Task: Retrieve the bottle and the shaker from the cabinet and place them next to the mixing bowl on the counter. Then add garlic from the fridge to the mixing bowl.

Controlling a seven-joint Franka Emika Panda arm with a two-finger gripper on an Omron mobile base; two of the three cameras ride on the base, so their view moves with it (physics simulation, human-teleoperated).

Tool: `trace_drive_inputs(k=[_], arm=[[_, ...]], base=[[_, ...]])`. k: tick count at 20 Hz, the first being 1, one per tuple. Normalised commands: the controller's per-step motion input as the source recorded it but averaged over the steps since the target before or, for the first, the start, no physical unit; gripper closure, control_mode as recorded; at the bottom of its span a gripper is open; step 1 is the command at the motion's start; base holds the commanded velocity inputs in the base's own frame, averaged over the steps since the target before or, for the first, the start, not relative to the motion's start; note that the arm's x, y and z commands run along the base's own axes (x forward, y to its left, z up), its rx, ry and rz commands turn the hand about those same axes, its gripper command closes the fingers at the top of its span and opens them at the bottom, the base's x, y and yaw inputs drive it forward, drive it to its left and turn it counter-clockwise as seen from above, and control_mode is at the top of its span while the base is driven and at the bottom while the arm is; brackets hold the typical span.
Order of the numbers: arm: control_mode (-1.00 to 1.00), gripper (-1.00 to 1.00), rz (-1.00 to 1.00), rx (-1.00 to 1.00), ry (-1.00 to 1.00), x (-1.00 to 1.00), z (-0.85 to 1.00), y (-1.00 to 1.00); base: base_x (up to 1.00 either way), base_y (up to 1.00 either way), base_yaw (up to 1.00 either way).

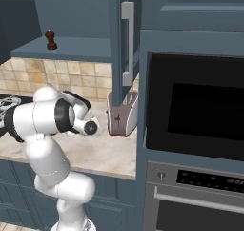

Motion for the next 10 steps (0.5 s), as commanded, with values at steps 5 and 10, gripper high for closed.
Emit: trace_drive_inputs(k=[5,10], arm=[[-1.00,-1.00,0.00,0.00,0.00,-0.25,0.26,0.00],[-1.00,-1.00,-0.02,0.03,0.00,-0.23,0.60,0.00]], base=[[0.00,0.00,0.00],[0.00,0.00,0.00]])
